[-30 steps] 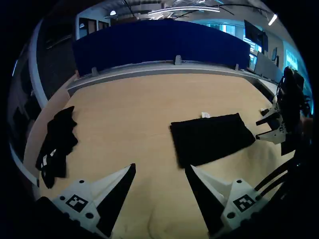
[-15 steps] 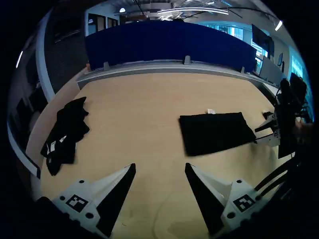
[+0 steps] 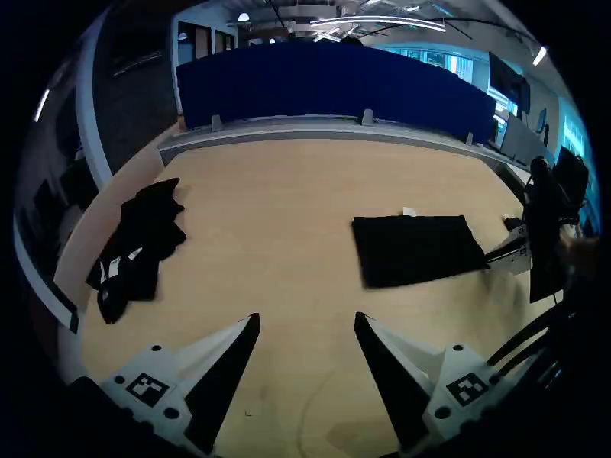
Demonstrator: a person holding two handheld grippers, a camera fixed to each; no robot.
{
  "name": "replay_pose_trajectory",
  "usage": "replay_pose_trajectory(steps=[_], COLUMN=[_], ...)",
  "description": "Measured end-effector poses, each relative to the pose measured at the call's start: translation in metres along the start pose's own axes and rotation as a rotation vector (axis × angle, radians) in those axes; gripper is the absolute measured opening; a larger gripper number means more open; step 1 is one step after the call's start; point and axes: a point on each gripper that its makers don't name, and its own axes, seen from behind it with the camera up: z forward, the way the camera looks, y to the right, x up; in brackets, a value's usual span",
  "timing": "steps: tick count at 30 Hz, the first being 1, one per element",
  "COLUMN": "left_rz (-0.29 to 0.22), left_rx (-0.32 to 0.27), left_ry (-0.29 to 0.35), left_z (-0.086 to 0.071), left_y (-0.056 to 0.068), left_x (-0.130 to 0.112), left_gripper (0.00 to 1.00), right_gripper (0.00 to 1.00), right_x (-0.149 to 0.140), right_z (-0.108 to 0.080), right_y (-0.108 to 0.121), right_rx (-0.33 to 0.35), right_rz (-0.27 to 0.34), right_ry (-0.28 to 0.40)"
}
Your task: Fold towel
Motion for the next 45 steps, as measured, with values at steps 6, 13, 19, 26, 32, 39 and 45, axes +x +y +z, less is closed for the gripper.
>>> replay_pose_trajectory(steps=[6, 13, 19, 26, 32, 39, 45], left_rz=[-0.002, -0.005, -0.007, -0.016, -0.027, -0.051, -0.072], left_rx=[0.007, 0.015, 0.017, 0.023, 0.032, 0.041, 0.048], left_ry=[0.000, 0.000, -0.001, 0.003, 0.012, 0.021, 0.034], left_z=[-0.007, -0.012, -0.016, -0.022, -0.030, -0.041, -0.050], left_y=[-0.006, -0.012, -0.017, -0.026, -0.035, -0.045, -0.055], left_x=[-0.001, -0.003, -0.005, -0.005, -0.006, -0.009, -0.011], left_gripper=[0.92, 0.92, 0.92, 0.92, 0.91, 0.91, 0.92], right_gripper=[0.23, 0.08, 0.05, 0.05, 0.05, 0.05, 0.05], right_x=[-0.004, -0.004, 0.000, 0.022, 0.058, 0.104, 0.137], right_z=[0.001, 0.001, -0.002, -0.015, -0.032, -0.045, -0.047], right_y=[-0.002, -0.003, -0.004, -0.002, -0.004, -0.016, -0.030], right_rx=[0.004, 0.004, -0.009, -0.023, -0.036, -0.042, -0.034], right_rz=[-0.010, -0.016, -0.031, -0.031, -0.061, -0.132, -0.204], right_ry=[-0.012, -0.015, -0.007, 0.024, 0.066, 0.099, 0.113])
